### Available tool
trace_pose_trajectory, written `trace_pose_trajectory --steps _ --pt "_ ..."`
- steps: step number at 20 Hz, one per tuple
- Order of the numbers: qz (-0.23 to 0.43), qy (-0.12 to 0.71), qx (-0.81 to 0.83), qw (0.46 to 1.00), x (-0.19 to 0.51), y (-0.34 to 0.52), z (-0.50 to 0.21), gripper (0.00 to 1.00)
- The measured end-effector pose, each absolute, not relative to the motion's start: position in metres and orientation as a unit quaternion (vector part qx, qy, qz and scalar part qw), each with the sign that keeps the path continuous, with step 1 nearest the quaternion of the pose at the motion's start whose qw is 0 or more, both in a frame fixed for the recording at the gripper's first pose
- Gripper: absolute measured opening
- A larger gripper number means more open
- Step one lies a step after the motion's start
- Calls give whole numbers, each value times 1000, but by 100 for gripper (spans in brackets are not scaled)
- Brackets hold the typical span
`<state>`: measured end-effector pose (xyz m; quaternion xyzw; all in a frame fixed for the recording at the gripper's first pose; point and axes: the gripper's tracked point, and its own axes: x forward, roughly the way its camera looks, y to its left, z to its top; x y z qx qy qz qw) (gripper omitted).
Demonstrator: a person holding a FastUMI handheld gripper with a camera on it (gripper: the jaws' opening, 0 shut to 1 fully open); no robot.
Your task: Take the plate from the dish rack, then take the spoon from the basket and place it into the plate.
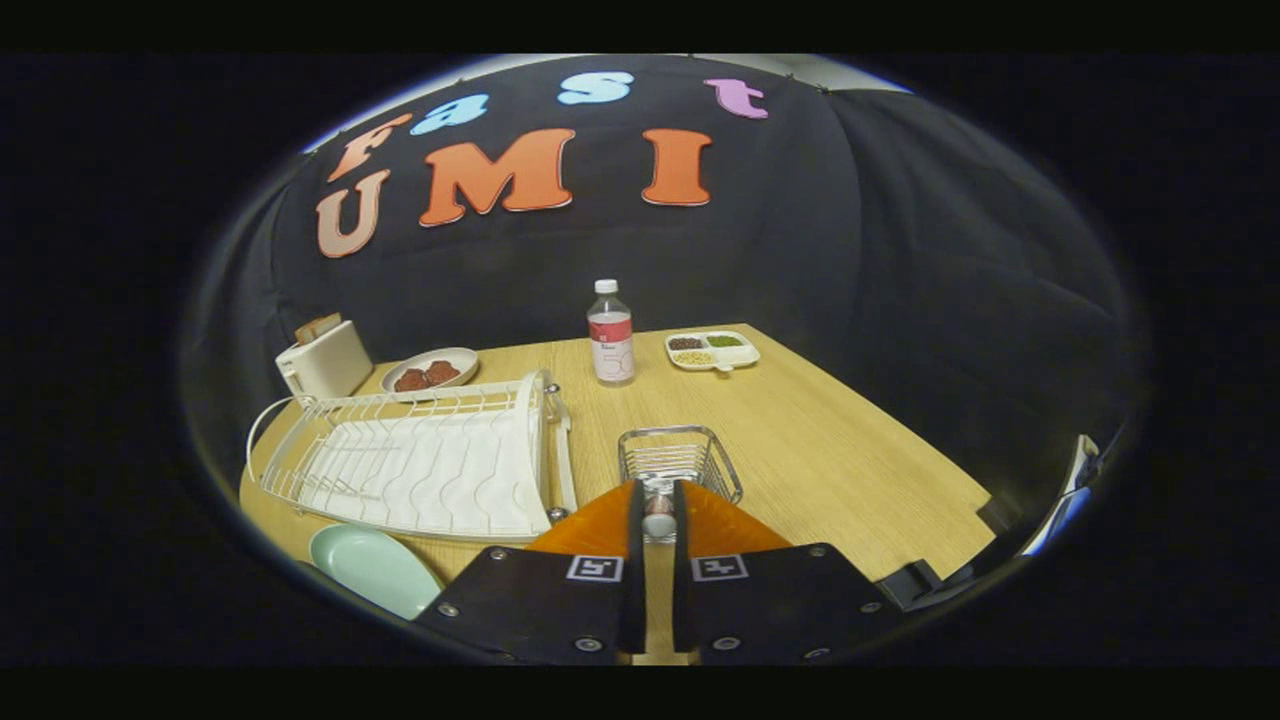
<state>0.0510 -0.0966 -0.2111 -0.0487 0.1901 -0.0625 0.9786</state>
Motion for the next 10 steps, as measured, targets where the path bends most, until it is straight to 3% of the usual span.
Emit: trace_pose_trajectory --steps 10 --pt "-73 163 -47 983 34 -93 -176 7"
